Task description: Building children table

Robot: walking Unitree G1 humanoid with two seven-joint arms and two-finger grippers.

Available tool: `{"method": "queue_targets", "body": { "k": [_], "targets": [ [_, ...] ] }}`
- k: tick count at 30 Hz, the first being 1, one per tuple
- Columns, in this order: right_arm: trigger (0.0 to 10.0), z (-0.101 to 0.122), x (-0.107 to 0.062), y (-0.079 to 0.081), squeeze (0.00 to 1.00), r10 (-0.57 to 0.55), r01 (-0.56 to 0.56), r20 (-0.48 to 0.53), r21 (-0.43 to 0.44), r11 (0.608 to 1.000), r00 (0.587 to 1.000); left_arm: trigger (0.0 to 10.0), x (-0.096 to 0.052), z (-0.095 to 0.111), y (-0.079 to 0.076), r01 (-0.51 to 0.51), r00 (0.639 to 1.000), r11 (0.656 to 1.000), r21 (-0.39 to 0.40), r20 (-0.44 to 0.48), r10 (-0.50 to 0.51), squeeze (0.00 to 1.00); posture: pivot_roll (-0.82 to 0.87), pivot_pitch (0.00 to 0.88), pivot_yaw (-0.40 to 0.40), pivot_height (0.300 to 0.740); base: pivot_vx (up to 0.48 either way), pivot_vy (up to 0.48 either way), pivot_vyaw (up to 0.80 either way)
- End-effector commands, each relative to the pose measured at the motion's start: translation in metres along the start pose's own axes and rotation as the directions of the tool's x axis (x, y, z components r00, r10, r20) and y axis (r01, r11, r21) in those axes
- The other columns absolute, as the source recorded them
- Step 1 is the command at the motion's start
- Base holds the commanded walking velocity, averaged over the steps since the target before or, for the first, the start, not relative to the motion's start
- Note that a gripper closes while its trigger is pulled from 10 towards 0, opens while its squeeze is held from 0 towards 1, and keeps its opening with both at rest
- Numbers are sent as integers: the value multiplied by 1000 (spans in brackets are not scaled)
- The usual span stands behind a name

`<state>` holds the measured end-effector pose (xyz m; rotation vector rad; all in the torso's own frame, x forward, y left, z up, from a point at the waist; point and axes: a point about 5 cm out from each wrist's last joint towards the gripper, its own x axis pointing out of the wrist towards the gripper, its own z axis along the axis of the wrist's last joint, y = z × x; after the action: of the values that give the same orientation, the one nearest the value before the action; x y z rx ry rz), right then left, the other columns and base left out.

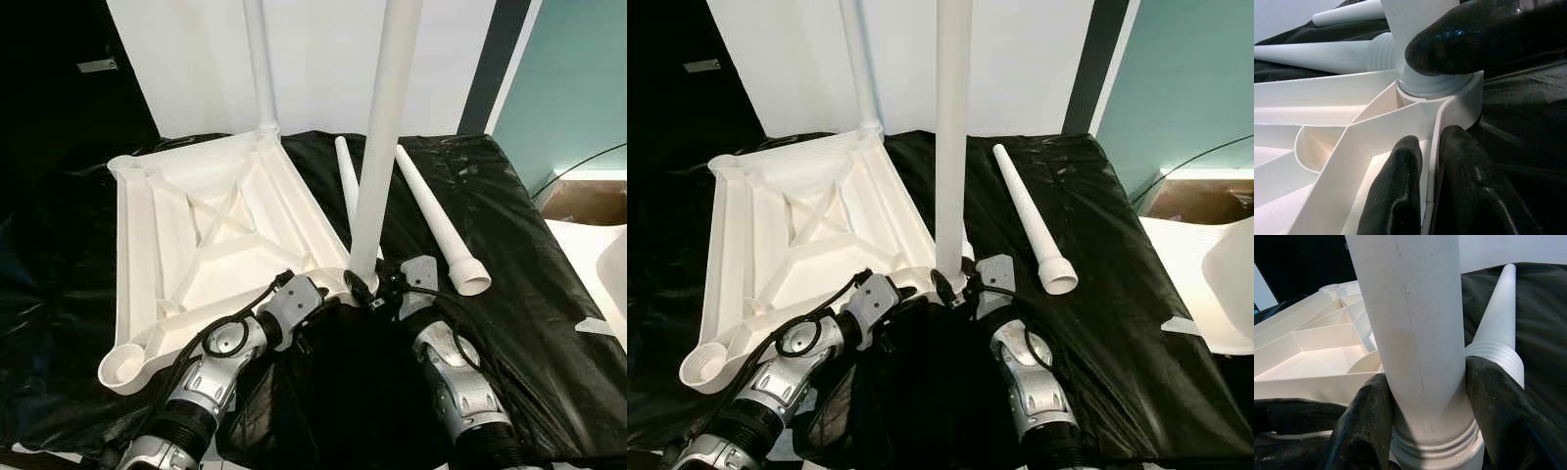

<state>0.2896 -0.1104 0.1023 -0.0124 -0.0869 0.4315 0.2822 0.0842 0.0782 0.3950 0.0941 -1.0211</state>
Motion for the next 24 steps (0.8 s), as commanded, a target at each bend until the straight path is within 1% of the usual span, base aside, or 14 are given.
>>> {"method": "queue_targets", "body": {
  "k": [1, 2, 4, 5, 6, 7, 9, 11, 14, 18, 20, 22, 23, 24],
  "targets": [
    [10000, 6, -3, -32, 129, -189, 189, -7, -3, 982, 982, 10000, -6, -39, -46, 226, 961, 971, -81, -145, -236, 0, 66, 0, 26, 740, 0, 0, 0],
    [10000, 7, 0, -29, 1000, -129, 129, -12, 4, 992, 992, 10000, -7, -39, -46, 226, 961, 971, -83, -146, -236, 0, 66, 0, 26, 740, 0, 0, 0],
    [10000, 9, 3, -28, 1000, -74, 74, -12, -2, 997, 997, 10000, -7, -39, -46, 225, 961, 971, -84, -146, -235, 0, 67, 0, 22, 740, 0, 0, 0],
    [10000, 11, 5, -28, 490, -31, 31, -16, -18, 999, 999, 10000, -6, -39, -46, 224, 961, 971, -85, -146, -234, 0, 63, 0, 22, 740, 0, 0, 0],
    [10000, 11, 5, -28, 490, -31, 31, -16, -18, 999, 999, 10000, -6, -39, -46, 224, 961, 971, -85, -146, -234, 0, 63, 0, 22, 740, 0, 0, 0],
    [10000, 13, 7, -29, 0, 11, -12, -16, -40, 999, 1000, 10000, -6, -39, -46, 223, 961, 971, -85, -146, -233, 0, 63, 0, 22, 740, 0, 0, 0],
    [10000, 17, 9, -31, 0, 62, -63, -15, -62, 996, 998, 10000, -6, -39, -46, 222, 962, 971, -85, -145, -233, 0, 63, 0, 22, 740, 0, 0, 0],
    [10000, 24, 12, -35, 0, 198, -200, -29, -101, 974, 980, 10000, -5, -39, -46, 222, 962, 971, -84, -145, -233, 0, 57, 0, 24, 740, 0, 0, 0],
    [10000, 26, 13, -37, 0, 240, -243, -39, -108, 964, 970, 10000, -5, -39, -46, 223, 962, 971, -83, -145, -233, 0, 57, 0, 24, 740, 0, 0, 0],
    [10000, 28, 10, -42, 0, 400, -411, -103, -126, 903, 911, 10000, -4, -39, -44, 224, 961, 971, -79, -146, -234, 0, 57, 0, 24, 740, 0, 0, 0],
    [10000, 26, 6, -54, 0, 516, -548, -210, -139, 825, 830, 10000, -5, -38, -42, 223, 961, 972, -75, -148, -232, 0, 58, 0, 27, 740, 0, 0, 0],
    [10000, 26, 6, -54, 0, 516, -548, -210, -139, 825, 830, 10000, -5, -38, -42, 223, 961, 972, -75, -148, -232, 0, 58, 0, 27, 740, 0, 0, 0],
    [4431, 26, 5, -67, 0, 552, -603, -282, -143, 785, 785, 10000, -5, -39, -42, 220, 962, 973, -73, -150, -229, 0, 58, 0, 27, 740, 0, 0, 0],
    [0, 27, 5, -72, 0, 566, -623, -303, -137, 770, 767, 10000, -6, -39, -42, 219, 962, 973, -73, -150, -227, 0, 63, 0, 26, 740, 0, 0, 0]
  ]
}}
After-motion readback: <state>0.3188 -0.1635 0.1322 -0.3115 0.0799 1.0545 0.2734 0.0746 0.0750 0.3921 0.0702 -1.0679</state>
